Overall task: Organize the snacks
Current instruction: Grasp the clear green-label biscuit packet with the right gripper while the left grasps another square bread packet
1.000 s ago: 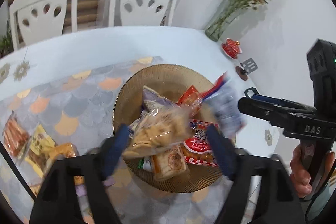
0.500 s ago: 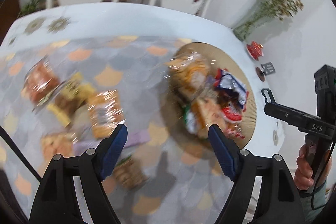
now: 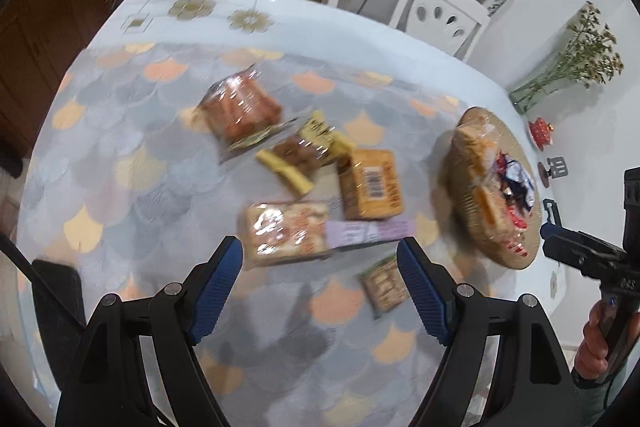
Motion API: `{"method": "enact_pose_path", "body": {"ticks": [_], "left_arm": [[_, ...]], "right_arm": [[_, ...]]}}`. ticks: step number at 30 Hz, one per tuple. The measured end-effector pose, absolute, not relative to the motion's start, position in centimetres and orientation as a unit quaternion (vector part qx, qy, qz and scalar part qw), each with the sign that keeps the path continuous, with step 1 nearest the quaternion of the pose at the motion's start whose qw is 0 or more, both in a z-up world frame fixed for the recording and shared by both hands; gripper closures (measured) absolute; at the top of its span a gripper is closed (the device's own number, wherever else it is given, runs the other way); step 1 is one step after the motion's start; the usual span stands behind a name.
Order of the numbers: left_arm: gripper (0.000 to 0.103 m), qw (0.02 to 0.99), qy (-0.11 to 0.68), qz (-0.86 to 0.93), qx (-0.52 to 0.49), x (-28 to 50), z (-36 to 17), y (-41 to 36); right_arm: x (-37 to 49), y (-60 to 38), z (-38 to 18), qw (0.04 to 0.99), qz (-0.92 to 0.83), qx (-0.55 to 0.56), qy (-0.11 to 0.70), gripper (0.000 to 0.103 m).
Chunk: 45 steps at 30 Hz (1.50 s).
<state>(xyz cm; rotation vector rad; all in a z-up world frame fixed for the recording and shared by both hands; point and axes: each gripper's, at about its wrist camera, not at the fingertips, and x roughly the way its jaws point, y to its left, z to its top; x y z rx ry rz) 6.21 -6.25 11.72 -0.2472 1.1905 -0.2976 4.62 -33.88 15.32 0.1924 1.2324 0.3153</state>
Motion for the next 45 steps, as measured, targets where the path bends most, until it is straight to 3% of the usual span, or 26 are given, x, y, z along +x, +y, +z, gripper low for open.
{"method": "enact_pose_path", "body": {"ticks": [21, 32, 39, 44, 45], "left_arm": [[0.025, 0.750, 0.597, -0.277, 0.070, 12.6, 4.3, -8.9], [0.025, 0.678, 0.627, -0.368, 0.109, 9.6, 3.0, -9.9], [0.025, 0.700, 0.620, -0.342, 0.095, 9.4, 2.6, -10.3], [0.027, 0.715, 0.611, -0.320, 0.119, 9.4, 2.4, -11.7], [0.033, 0.719, 0.606, -0.312, 0.132, 9.1, 2.4, -12.1]], "right_arm": [[5.6, -24.2, 2.3, 0.723, 0.132, 0.098, 0.671, 0.028], [5.0, -24.6, 0.9, 0.719, 0.100, 0.099, 0.681, 0.028], [4.8, -24.5, 0.1, 0.717, 0.093, 0.091, 0.684, 0.029], [5.6, -23.4, -0.1, 0.724, 0.081, 0.071, 0.682, 0.038], [5.8, -23.1, -0.1, 0.728, 0.077, 0.060, 0.679, 0.041]]}}
